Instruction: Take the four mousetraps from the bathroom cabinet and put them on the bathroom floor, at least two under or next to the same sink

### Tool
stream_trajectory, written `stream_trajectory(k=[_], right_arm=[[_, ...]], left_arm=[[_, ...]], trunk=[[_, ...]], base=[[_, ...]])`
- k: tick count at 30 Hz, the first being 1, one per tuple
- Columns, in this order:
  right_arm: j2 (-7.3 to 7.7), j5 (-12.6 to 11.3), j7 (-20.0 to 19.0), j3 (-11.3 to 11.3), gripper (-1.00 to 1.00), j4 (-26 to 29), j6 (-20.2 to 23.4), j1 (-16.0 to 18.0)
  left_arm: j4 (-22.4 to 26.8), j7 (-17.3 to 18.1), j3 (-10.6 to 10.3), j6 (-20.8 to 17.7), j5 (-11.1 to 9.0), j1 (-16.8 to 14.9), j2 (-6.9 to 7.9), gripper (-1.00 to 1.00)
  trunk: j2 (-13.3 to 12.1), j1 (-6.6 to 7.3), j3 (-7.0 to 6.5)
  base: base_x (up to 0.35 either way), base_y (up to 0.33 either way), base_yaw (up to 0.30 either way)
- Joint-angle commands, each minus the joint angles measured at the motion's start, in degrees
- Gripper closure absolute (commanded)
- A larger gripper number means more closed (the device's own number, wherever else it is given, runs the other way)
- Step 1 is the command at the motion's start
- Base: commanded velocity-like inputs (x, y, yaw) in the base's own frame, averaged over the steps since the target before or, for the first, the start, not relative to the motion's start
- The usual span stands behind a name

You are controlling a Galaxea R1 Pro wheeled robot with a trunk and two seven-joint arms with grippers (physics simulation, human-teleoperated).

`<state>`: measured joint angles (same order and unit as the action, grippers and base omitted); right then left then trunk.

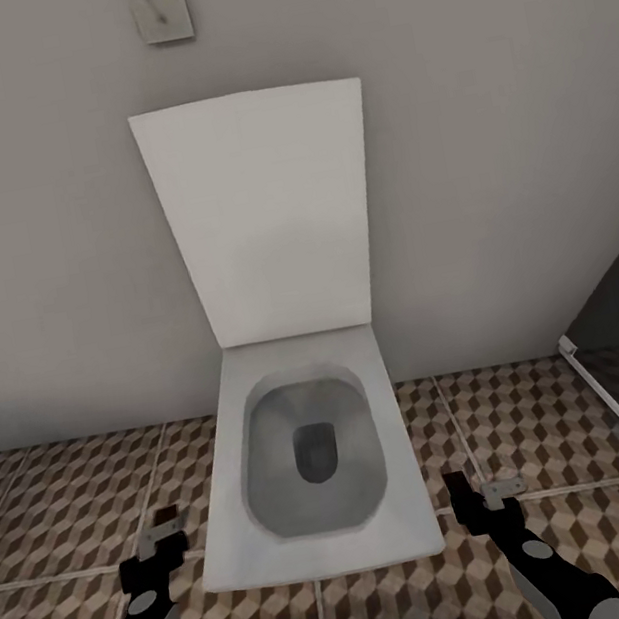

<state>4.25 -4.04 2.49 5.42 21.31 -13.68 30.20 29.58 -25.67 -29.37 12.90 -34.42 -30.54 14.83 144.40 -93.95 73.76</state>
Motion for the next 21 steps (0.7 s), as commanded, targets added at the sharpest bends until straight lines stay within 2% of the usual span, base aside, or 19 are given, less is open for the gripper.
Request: stream_trajectory(k=[1, 14, 21], right_arm=[[0.06, -0.6, 0.1, 0.5, 1.00, -0.1, -0.2, 0.0], [0.06, -0.3, 0.1, 0.6, 1.00, -0.1, -0.3, 0.0], [0.06, -0.2, 0.1, 0.6, 1.00, -0.1, -0.3, 0.0]], left_arm=[[0.1, -0.4, -0.5, 0.5, -0.6, 0.0, 0.34, 1.00], [0.1, -0.4, -0.3, 0.6, -0.6, 0.0, 0.95, 1.00], [0.1, -0.5, -0.1, 0.9, -0.6, 0.0, 0.99, 1.00]], trunk=[[0.0, 0.01, 0.04], [0.0, 0.01, 0.04], [0.1, -0.17, 1.59]], base=[[0.000, 0.000, 0.000], [0.000, 0.000, 0.000], [0.000, 0.000, 0.000]])
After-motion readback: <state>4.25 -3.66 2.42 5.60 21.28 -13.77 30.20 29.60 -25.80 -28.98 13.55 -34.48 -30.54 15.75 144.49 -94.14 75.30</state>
